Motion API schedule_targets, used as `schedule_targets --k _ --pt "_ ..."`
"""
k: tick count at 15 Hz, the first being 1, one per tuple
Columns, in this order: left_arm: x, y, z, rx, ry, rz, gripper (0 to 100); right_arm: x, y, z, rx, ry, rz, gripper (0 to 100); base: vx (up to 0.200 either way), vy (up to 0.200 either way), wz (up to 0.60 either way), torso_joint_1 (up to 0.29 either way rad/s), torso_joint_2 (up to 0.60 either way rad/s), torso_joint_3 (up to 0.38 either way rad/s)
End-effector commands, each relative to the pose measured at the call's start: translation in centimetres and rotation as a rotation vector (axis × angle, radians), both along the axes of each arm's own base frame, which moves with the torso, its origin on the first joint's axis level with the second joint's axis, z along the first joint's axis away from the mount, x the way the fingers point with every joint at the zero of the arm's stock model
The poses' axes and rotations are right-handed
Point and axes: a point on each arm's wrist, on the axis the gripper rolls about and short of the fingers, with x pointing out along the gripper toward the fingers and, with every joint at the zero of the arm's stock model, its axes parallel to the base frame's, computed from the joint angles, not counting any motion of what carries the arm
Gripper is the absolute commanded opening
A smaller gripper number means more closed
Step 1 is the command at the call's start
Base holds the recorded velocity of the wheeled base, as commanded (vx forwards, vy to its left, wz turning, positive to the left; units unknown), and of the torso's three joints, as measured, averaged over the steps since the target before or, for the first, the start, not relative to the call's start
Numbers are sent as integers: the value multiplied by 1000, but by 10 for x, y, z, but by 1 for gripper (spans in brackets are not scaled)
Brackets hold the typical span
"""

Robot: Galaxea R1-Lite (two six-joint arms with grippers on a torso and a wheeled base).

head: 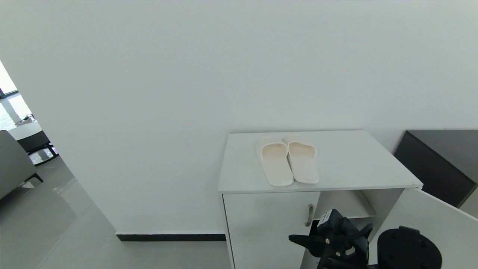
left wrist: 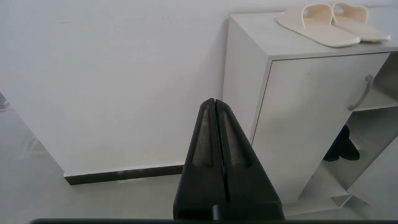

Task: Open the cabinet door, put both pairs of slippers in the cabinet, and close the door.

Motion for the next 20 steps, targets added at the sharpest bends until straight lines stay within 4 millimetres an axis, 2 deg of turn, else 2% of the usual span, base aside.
schedule_targets --k 1,4,5,7,8,9,10,11,12,13,14,16,19,20 --pt "0 0 0 0 0 1 0 -1 0 -1 -3 1 4 100 0 0 0 198 -398 -207" --pt "0 0 0 0 0 1 0 -10 -2 -9 -30 -133 47 100 0 0 0 176 -370 -189" --pt "0 0 0 1 0 0 0 -5 3 -10 -25 -160 7 100 0 0 0 41 -85 -46" --pt "0 0 0 3 -1 0 0 14 25 0 -93 -178 -225 100 0 0 0 0 0 0" --pt "0 0 0 3 -1 0 0 23 32 15 -109 -164 -289 100 0 0 0 0 0 0" --pt "0 0 0 3 -2 0 0 33 39 40 -81 -73 -361 100 0 0 0 0 0 0" --pt "0 0 0 3 -1 0 0 37 41 52 -65 -27 -401 100 0 0 0 0 0 0" --pt "0 0 0 3 -1 0 0 58 49 80 -72 100 -634 100 0 0 0 0 0 0" --pt "0 0 0 3 -2 0 0 70 54 81 -98 123 -773 100 0 0 0 0 0 0" --pt "0 0 0 4 -1 0 0 76 55 77 -103 105 -840 100 0 0 0 0 0 0" --pt "0 0 0 3 -2 0 0 78 54 72 -107 85 -841 100 0 0 0 0 0 0" --pt "0 0 0 3 -1 0 0 85 43 51 -153 1 -841 100 0 0 0 0 0 0" --pt "0 0 0 3 -1 0 0 103 34 16 -135 -159 -851 100 0 0 0 0 0 0" --pt "0 0 0 3 -1 0 0 107 33 11 -127 -186 -848 100 0 0 0 0 0 0"
